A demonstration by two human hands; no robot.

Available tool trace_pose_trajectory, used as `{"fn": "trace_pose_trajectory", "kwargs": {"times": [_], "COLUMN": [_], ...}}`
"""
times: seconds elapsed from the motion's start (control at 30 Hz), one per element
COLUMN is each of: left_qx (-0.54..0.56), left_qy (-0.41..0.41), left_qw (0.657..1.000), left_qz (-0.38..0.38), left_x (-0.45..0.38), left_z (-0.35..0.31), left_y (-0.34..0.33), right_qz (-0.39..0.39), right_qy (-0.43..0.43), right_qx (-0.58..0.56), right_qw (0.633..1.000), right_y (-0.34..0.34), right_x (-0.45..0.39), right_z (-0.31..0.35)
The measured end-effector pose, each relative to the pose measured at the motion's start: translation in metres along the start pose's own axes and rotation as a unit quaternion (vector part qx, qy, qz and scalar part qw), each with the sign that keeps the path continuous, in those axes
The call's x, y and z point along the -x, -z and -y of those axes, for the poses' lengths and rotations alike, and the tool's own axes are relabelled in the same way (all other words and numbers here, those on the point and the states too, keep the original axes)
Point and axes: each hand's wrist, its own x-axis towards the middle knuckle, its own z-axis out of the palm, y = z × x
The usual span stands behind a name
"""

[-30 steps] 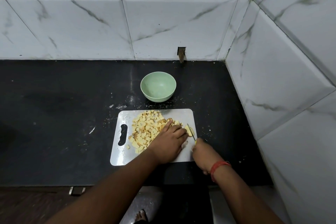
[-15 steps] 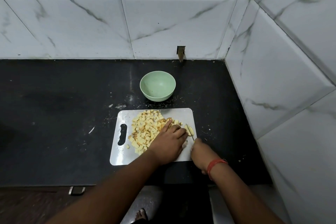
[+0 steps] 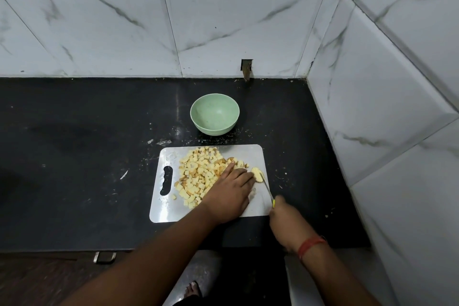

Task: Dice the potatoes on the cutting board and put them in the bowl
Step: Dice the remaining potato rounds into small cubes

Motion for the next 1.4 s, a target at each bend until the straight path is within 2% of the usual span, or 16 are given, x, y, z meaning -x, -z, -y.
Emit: {"fn": "trace_pose_trajectory", "kwargs": {"times": [0.23,0.67,0.83,1.17,1.3,1.4], "left_qx": [0.017,0.012,-0.007,-0.023,-0.021,-0.013], "left_qy": [0.011,-0.002,0.010,0.018,0.016,-0.028], "left_qw": [1.000,1.000,1.000,0.999,0.999,0.999], "left_qz": [0.019,0.009,0.019,0.037,0.019,0.008], "left_x": [0.002,0.002,0.000,0.001,0.004,0.005], "left_z": [0.001,0.004,-0.001,-0.003,-0.005,-0.008], "left_y": [0.001,-0.001,0.003,0.005,0.006,0.008], "right_qz": [0.015,0.052,0.068,0.061,0.005,-0.030], "right_qy": [0.003,-0.034,-0.011,-0.005,-0.008,-0.010], "right_qx": [-0.001,0.042,0.062,-0.022,-0.118,-0.157], "right_qw": [1.000,0.997,0.996,0.998,0.993,0.987], "right_y": [0.011,0.001,0.000,-0.006,0.010,0.018], "right_x": [-0.015,-0.030,-0.029,0.002,0.004,-0.008], "right_z": [0.022,0.025,0.019,-0.013,-0.013,-0.009]}}
